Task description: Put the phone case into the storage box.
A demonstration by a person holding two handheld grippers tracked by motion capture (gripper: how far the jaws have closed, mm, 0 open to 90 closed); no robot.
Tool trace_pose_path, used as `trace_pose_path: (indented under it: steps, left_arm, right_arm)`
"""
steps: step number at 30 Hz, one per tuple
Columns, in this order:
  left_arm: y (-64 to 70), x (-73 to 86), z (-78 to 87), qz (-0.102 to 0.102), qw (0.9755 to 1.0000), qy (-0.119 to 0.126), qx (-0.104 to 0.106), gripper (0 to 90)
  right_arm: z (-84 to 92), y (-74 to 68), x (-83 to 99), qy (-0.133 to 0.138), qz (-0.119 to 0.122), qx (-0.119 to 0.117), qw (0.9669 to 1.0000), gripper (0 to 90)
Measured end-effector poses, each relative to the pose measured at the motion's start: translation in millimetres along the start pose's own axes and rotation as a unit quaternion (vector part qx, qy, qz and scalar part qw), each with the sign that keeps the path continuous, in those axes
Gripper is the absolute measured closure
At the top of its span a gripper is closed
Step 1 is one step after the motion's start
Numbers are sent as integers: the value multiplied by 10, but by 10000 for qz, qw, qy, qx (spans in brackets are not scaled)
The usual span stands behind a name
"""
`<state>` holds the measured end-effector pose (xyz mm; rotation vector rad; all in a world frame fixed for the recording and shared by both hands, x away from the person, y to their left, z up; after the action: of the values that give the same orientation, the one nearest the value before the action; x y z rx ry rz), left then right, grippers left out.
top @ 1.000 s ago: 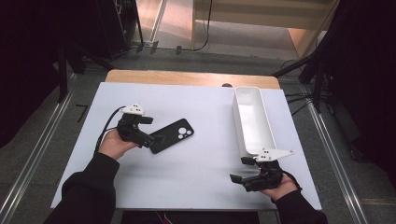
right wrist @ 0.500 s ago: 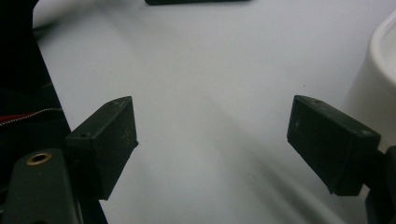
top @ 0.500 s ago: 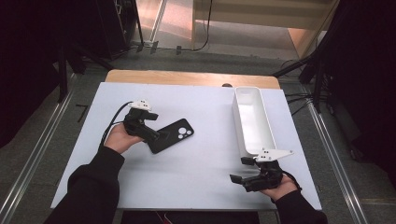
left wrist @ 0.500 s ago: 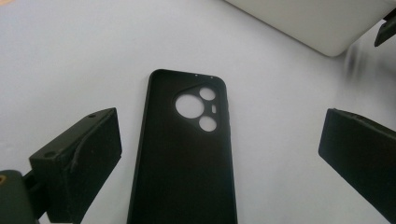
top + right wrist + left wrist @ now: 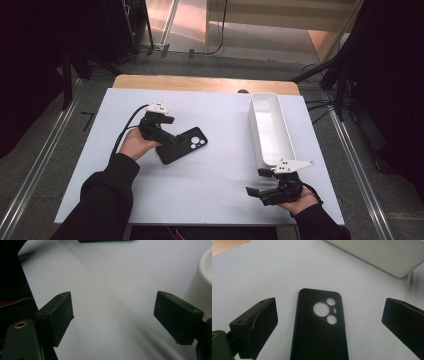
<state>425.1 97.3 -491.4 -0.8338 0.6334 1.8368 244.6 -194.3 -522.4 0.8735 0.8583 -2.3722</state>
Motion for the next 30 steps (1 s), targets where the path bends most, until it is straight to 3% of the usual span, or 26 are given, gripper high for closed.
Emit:
trace_pose_path:
  steps: [8, 16, 23, 30]
  left_arm:
    - [3, 35, -31, -86, 9999, 114, -60, 1]
    - [2, 139, -92, -39, 9999, 56, -78, 1]
    - [11, 209, -158, -227, 9996, -40, -165, 0]
    - [-37, 302, -192, -65, 9997, -78, -213, 0]
  right_arm:
    - [1, 0, 0, 1, 7, -2, 10000, 144]
    - [0, -3, 1, -1, 14, -4, 10000, 144]
    - [-1, -5, 3, -5, 26, -8, 10000, 144]
    - [-2, -6, 3, -19, 30, -13, 10000, 144]
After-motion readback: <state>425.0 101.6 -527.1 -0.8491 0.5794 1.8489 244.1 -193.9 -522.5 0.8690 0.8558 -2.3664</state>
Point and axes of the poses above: each handheld gripper's, and its own axes: z roughly backward along the jaws, x roughly out of its underside, y roughly to its right, the point moved 7 cm from there along -z, roughly forward along the jaws, and after that the axes turned 9 degrees about -z, right-handed, at the moved point
